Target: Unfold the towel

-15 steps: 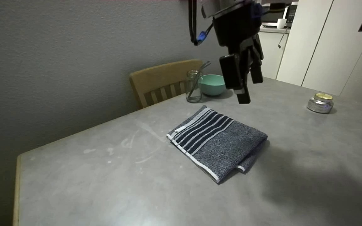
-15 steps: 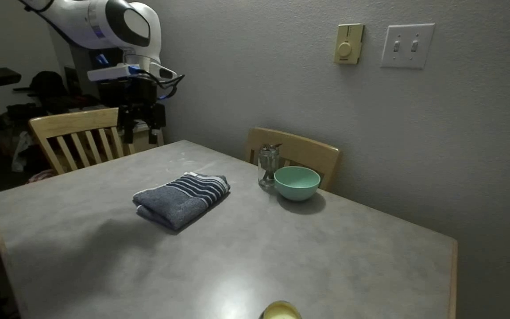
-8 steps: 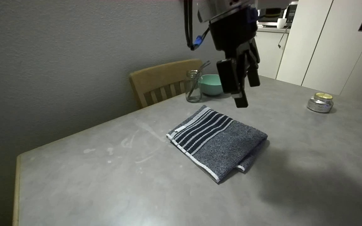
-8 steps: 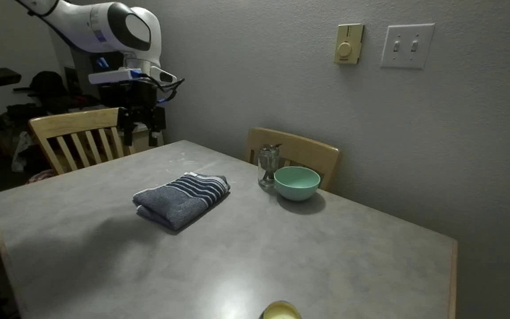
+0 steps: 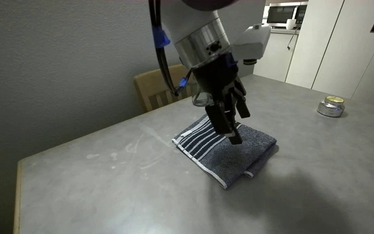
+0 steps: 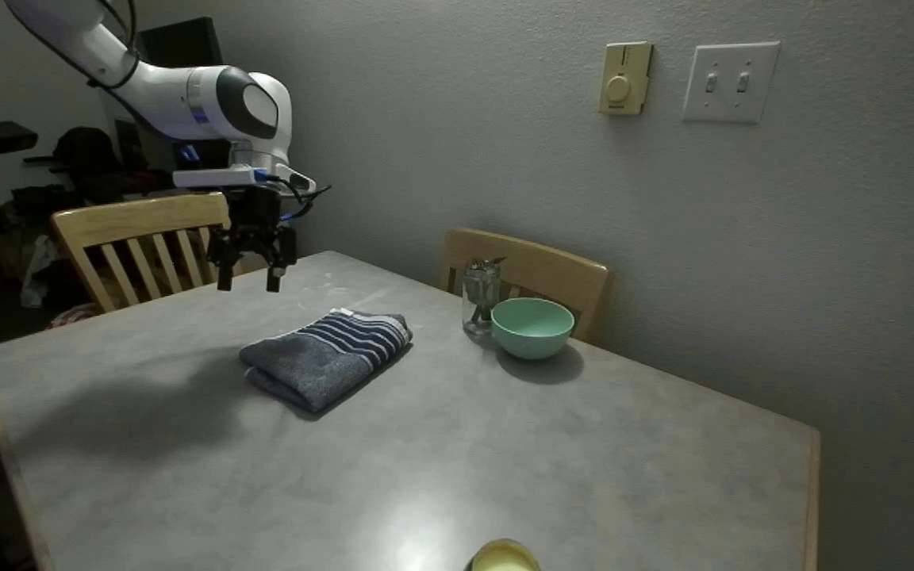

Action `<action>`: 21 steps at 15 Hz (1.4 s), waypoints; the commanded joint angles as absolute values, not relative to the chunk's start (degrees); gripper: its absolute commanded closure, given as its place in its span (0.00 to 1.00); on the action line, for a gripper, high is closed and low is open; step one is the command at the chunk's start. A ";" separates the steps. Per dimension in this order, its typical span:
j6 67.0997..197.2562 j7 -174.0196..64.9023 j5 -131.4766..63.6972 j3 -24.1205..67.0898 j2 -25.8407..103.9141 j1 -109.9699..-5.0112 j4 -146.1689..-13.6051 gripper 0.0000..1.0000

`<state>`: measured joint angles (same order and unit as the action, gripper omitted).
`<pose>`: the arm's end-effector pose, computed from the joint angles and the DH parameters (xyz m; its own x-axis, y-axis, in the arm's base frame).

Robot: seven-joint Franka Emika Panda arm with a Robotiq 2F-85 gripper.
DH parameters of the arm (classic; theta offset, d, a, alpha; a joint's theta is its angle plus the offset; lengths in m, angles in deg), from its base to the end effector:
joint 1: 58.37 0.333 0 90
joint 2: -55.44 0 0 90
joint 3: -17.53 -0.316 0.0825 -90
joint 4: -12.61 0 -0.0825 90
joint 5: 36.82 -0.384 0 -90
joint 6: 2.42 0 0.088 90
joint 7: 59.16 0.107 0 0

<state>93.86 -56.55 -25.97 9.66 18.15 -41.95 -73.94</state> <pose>0.6059 0.2405 0.2567 0.8171 0.3564 -0.4531 0.4420 -0.8919 0.0955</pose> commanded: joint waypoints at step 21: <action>82.73 -44.98 -24.17 12.29 3.04 -34.30 -56.74 0.00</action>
<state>82.96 -44.93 -24.02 12.12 3.26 -34.49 -57.16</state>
